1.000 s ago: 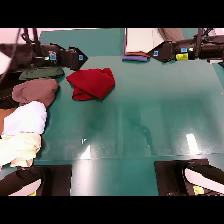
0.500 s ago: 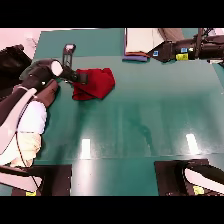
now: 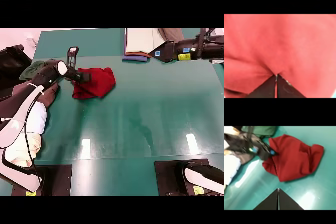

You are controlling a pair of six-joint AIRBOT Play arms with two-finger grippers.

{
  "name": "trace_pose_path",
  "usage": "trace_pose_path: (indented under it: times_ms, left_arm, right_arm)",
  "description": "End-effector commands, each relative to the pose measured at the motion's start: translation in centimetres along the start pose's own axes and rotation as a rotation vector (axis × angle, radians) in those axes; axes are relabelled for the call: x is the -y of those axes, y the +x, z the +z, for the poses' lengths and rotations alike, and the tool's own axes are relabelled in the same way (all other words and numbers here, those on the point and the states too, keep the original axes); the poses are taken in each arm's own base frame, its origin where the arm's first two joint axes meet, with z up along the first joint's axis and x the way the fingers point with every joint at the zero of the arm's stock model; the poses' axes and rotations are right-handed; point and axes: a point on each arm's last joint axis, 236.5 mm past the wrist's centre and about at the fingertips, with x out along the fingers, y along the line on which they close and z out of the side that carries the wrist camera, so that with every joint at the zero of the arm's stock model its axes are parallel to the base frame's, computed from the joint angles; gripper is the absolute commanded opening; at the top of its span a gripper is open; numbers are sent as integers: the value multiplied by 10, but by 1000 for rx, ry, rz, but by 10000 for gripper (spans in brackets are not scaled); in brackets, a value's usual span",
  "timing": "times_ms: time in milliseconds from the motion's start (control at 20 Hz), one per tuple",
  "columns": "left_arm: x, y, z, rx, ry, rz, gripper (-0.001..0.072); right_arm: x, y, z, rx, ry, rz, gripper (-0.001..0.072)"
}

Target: Fold the shirts.

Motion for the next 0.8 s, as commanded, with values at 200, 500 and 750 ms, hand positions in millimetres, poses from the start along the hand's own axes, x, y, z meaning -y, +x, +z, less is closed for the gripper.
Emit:
trace_pose_path:
  times_ms: [200,500,750]
  left_arm:
    - [56,-183,123,424,209,-49,22]
    - [153,-293,101,545,437,-182,22]
    - [246,-265,8,307,662,-346,25]
  right_arm:
    - [52,-98,-41,-114,7,-446,15]
    - [39,-152,-35,9,34,-535,15]
    - [42,-165,-32,58,97,-563,16]
